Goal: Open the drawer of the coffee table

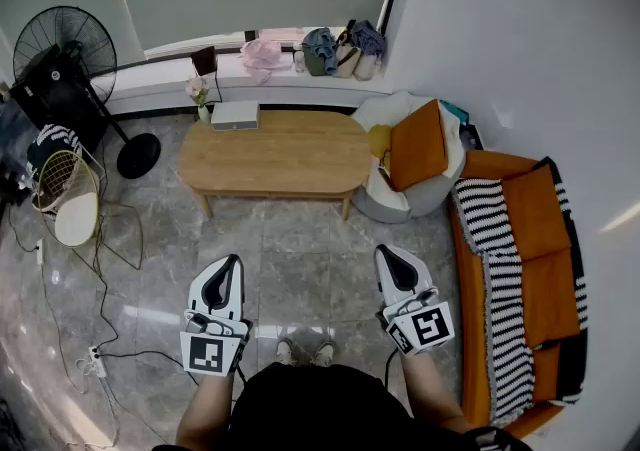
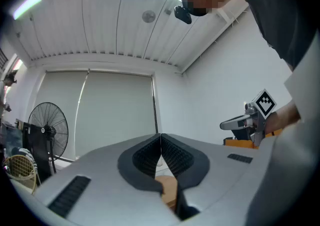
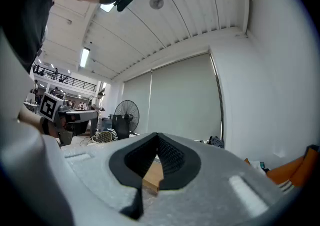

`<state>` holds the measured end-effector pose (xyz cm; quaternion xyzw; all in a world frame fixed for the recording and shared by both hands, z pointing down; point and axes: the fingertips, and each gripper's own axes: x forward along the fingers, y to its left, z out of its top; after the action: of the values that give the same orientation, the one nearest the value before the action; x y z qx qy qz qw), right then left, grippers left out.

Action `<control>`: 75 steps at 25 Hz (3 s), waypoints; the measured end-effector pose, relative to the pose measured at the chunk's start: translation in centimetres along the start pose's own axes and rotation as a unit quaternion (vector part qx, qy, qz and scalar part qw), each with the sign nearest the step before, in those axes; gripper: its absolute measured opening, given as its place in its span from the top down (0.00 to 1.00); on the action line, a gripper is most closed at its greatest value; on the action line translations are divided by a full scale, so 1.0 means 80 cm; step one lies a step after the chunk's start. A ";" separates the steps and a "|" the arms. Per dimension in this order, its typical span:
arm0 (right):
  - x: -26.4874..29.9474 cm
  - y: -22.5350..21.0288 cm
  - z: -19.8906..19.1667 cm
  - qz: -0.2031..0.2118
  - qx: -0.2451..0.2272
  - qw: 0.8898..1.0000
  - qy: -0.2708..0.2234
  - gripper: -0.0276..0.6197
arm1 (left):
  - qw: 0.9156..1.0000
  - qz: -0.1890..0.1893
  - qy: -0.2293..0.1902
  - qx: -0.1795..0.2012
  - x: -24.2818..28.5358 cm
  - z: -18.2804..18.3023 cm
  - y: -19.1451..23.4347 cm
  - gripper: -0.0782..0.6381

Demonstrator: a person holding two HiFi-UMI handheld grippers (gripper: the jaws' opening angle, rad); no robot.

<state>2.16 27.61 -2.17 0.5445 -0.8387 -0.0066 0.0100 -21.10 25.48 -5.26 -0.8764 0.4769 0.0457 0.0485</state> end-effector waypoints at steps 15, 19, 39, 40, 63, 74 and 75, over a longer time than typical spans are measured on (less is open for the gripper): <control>-0.049 -0.028 -0.024 0.034 0.049 0.998 -0.014 0.95 | 1.000 0.021 0.021 0.008 -0.011 -0.013 -0.048 0.88; -0.056 -0.032 -0.030 0.036 0.053 0.998 -0.006 0.95 | 0.999 0.019 0.032 0.007 -0.009 -0.021 -0.056 0.88; 0.151 -0.105 -0.035 0.028 0.047 0.998 0.042 0.95 | 0.999 -0.034 0.015 -0.027 0.196 -0.060 0.057 0.88; 0.169 -0.104 -0.033 0.029 0.048 0.998 0.043 0.95 | 0.999 -0.040 0.018 -0.029 0.207 -0.063 0.066 0.88; 0.297 -0.232 -0.040 0.057 0.076 0.995 0.037 0.95 | 0.998 -0.053 0.037 -0.025 0.380 -0.087 0.071 0.88; 0.337 -0.275 -0.093 0.063 0.099 0.991 0.062 0.95 | 0.997 -0.032 0.069 -0.005 0.418 -0.137 0.076 0.88; 0.340 -0.281 -0.105 0.058 0.109 0.990 0.064 0.95 | 0.997 -0.030 0.075 -0.002 0.422 -0.153 0.077 0.88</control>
<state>11.82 -6.34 6.02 0.4918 -0.8623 0.1209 0.0048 -7.58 -7.50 2.34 -0.8913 0.4528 -0.0201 0.0121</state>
